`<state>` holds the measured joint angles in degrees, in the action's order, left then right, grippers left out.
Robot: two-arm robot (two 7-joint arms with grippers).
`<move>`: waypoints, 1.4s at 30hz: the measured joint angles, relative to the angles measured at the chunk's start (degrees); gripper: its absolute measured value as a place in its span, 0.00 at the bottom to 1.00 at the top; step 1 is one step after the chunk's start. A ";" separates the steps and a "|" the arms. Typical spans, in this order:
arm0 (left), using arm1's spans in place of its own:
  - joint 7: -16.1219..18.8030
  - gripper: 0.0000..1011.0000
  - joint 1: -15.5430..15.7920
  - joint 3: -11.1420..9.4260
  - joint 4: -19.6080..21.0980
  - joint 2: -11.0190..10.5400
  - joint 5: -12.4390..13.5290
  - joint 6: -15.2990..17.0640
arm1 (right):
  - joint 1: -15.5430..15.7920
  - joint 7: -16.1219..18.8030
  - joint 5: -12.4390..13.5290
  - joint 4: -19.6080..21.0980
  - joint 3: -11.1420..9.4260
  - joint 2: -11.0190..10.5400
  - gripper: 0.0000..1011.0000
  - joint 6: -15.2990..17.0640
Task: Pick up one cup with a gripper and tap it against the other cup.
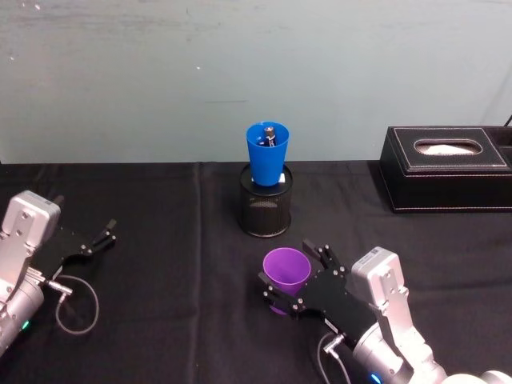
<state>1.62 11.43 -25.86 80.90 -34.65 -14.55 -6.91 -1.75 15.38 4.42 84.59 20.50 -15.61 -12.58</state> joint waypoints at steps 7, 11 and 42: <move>0.00 0.99 0.00 0.00 0.00 0.00 0.00 0.00 | 0.95 -0.01 -1.42 3.49 -1.14 0.35 0.99 -1.35; 0.00 0.99 0.00 0.00 0.00 0.00 0.00 0.00 | 2.65 -3.58 -3.94 6.58 -3.20 1.14 0.99 -1.18; 0.00 0.99 0.00 0.00 0.00 0.00 0.00 0.00 | 7.08 -18.79 -8.58 3.44 -15.40 9.25 0.99 0.02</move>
<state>1.62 11.43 -25.86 80.90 -34.64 -14.55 -6.90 5.33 -3.40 -4.15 88.02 5.10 -6.36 -12.56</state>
